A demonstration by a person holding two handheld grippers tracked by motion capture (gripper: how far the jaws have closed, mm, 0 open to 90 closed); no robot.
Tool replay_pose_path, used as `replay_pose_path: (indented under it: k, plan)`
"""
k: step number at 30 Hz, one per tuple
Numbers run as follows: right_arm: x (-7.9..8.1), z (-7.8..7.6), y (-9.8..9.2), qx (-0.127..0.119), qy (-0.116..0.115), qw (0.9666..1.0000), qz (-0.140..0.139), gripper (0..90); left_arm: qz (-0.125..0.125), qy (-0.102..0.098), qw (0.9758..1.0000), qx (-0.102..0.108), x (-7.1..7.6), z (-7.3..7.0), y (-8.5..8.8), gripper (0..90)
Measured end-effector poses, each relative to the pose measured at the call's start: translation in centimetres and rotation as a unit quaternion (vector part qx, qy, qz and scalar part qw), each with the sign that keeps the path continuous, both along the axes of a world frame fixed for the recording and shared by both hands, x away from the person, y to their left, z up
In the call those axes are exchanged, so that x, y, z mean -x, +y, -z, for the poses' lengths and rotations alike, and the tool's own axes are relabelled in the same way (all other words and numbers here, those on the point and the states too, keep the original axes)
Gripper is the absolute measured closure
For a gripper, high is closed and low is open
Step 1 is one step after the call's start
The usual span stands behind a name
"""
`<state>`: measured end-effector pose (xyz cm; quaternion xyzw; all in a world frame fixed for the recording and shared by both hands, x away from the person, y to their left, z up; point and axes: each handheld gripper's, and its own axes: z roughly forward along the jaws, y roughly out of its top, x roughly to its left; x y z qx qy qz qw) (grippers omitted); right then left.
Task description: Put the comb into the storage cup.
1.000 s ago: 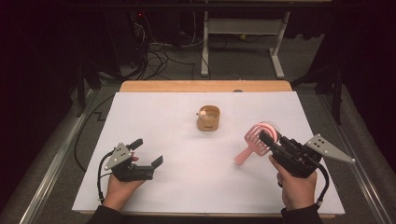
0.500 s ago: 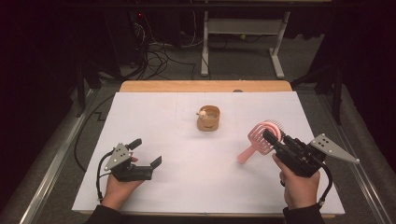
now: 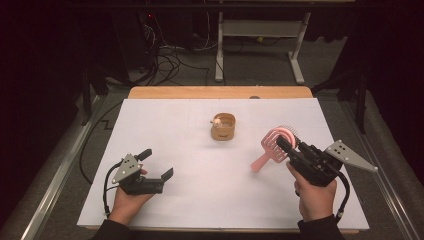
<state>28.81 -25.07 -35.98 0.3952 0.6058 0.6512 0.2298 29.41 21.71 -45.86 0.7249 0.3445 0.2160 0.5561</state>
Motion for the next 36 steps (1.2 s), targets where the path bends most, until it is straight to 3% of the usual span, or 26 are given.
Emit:
replay_pose_path:
  k: [7, 13, 29, 31, 36]
  plan:
    - [-1.1, 0.0, 0.7, 0.008, -0.009, 0.9999, 0.001, 67.1, 0.006, -0.009, 0.9999, -0.002, 0.1, 0.0, -0.3, 0.0]
    - [-1.8, -0.9, 1.4, 0.015, -0.023, 0.9996, 0.002, 67.1, 0.010, -0.005, 0.9999, -0.007, 0.0, 0.1, -0.3, 0.0]
    - [-3.3, -2.8, 3.3, 0.032, -0.016, 0.9993, 0.011, 67.3, 0.016, -0.003, 0.9998, -0.007, -0.2, 0.2, -0.7, 0.0]
    - [-3.5, -3.1, 3.7, 0.035, -0.017, 0.9992, 0.007, 67.2, 0.018, -0.005, 0.9997, -0.013, 0.0, 0.2, -0.7, 0.0]
    - [-3.6, -3.5, 4.2, 0.040, -0.026, 0.9988, 0.006, 67.2, 0.017, -0.012, 0.9998, -0.007, 0.1, 0.0, -0.6, 0.0]
